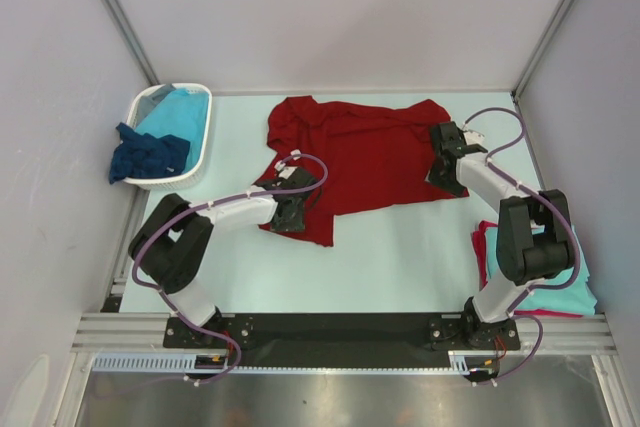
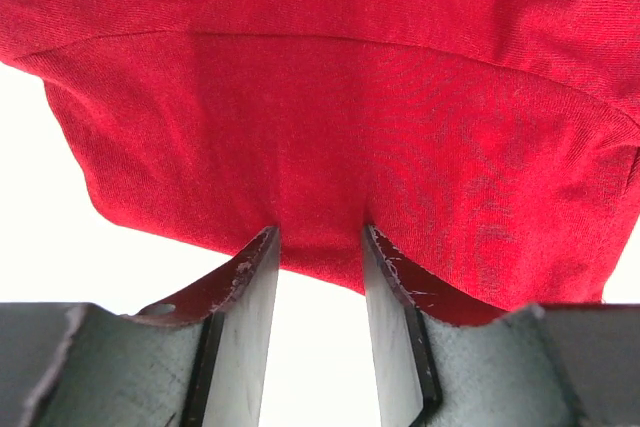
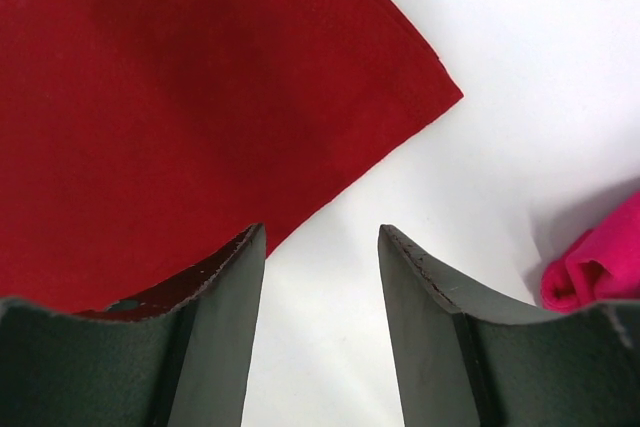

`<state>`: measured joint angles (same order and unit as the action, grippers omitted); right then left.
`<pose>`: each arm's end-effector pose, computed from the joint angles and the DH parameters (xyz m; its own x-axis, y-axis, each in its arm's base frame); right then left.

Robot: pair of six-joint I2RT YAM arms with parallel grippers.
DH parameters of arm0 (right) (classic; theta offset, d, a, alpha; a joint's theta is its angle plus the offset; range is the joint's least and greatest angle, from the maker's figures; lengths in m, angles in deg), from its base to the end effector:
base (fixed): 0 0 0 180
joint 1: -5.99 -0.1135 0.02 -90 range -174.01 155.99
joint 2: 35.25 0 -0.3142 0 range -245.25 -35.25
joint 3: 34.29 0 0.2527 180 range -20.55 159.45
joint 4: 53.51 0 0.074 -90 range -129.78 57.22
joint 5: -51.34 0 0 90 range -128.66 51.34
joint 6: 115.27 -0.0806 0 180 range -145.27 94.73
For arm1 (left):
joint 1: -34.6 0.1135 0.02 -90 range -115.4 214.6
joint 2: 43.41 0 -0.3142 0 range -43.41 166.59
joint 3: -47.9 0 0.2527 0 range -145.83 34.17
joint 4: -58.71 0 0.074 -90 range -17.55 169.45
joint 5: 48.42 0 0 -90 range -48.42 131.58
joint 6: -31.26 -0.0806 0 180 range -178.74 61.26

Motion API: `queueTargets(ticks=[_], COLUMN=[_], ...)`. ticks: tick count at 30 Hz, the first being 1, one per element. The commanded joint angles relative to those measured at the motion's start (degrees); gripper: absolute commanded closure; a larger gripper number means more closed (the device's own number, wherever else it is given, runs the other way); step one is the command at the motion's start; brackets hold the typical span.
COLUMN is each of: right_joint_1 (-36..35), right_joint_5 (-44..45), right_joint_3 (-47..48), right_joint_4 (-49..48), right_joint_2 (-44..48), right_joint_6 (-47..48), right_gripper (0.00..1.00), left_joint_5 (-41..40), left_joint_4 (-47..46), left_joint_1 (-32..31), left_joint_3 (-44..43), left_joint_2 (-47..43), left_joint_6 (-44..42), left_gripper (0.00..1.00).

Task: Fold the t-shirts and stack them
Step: Flatten out the tshirt

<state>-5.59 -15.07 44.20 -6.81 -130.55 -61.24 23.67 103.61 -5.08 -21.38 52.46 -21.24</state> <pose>0.3561 0.0400 0.2209 -0.7150 0.4030 -0.5714 0.5076 0.8611 -0.0279 0.2667 -0.1890 0.1700 -0.9031 -0.0034 -0.4294 -0.0219 0.9990 0.0381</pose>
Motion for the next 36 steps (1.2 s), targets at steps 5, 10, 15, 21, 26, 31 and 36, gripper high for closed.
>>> queueTargets(ticks=[5,10,15,21,26,31,36], right_joint_1=[-0.1,0.4,1.6,2.4,3.0,3.2,3.6], right_joint_5=[2.4,2.1,1.8,1.1,0.0,-0.5,-0.5], right_joint_3=[1.3,0.6,0.4,-0.4,-0.4,0.7,1.9], right_joint_4=[0.2,-0.5,-1.1,-2.1,-3.2,-3.7,-3.7], right_joint_2=[-0.7,-1.5,-2.3,-3.9,-7.1,-9.5,-11.5], right_joint_6=[0.2,0.3,0.4,0.6,0.6,0.5,0.4], right_gripper=[0.46,0.46,0.46,0.46,0.46,0.46,0.46], left_joint_5=[1.1,1.8,3.0,3.7,2.3,1.7,1.5], left_joint_4=[-1.4,-1.5,-1.7,-2.1,-1.0,-0.3,0.2], left_joint_1=[-0.6,-0.6,-0.5,-0.3,-0.3,-0.3,-0.3], left_joint_3=[0.6,1.0,1.4,1.8,1.3,1.4,1.5], left_joint_2=[-0.3,1.0,1.5,1.7,0.6,-1.0,-1.8], left_joint_6=[0.4,0.5,0.7,1.4,0.7,0.8,0.6], left_gripper=[0.65,0.80,0.87,1.00,0.99,0.99,0.99])
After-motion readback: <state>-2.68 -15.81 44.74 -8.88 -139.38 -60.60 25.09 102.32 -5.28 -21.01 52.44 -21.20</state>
